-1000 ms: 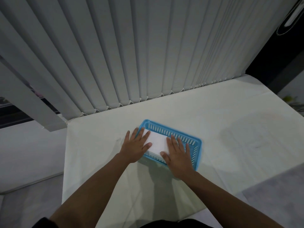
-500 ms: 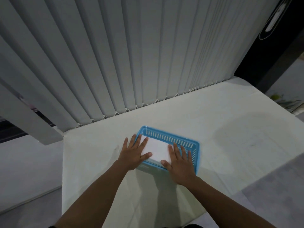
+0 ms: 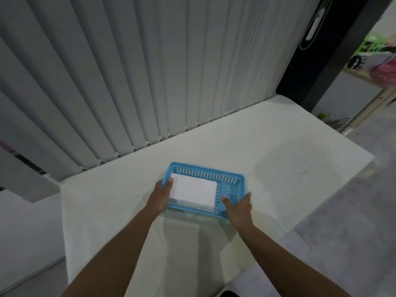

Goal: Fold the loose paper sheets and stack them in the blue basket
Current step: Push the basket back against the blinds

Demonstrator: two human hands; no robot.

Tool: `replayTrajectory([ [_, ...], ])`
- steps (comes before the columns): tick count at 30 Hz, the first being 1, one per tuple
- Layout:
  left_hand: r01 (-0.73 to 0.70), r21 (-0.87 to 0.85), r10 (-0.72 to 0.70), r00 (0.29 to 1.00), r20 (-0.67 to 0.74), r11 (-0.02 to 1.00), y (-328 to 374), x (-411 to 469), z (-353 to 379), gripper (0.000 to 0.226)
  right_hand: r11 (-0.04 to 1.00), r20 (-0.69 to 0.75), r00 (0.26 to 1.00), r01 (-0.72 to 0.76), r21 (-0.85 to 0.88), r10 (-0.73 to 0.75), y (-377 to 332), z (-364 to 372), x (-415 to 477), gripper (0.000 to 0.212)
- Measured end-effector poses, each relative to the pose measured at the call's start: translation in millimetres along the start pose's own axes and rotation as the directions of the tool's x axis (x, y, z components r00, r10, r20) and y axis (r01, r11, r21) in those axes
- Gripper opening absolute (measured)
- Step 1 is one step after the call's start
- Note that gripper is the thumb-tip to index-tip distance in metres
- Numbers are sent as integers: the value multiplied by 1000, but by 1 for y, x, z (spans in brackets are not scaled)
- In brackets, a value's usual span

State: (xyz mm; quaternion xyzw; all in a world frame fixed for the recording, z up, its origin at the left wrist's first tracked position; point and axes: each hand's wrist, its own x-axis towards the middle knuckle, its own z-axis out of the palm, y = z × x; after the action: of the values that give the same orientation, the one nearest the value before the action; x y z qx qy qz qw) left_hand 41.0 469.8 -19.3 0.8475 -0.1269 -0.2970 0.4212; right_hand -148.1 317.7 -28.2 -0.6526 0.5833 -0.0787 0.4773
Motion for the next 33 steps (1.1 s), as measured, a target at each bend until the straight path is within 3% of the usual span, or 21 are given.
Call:
replayTrajectory([
  [4,22,-59,-23,1000,-19,998,5,-5,6,37,997,12,1000,-9,75,8,1,-2,6,107],
  [9,42,-97,-44,999,-21,994,24,4,18,60,995,32,999,15,98,-18,-13,-18,29,112],
  [13,25,-130,-28,999,-21,991,55,18,42,65,996,45,998,37,85,-41,-27,-45,68,114],
  [22,44,-215,-69,992,-109,976,156,73,145,72,991,96,986,137,-10,-135,-73,-141,220,101],
  [27,55,-286,-93,988,-121,957,216,107,198,71,979,152,971,195,-61,-184,-108,-190,313,114],
  [33,90,-332,-113,992,-53,939,274,155,242,77,963,166,957,254,-95,-236,-153,-233,410,108],
])
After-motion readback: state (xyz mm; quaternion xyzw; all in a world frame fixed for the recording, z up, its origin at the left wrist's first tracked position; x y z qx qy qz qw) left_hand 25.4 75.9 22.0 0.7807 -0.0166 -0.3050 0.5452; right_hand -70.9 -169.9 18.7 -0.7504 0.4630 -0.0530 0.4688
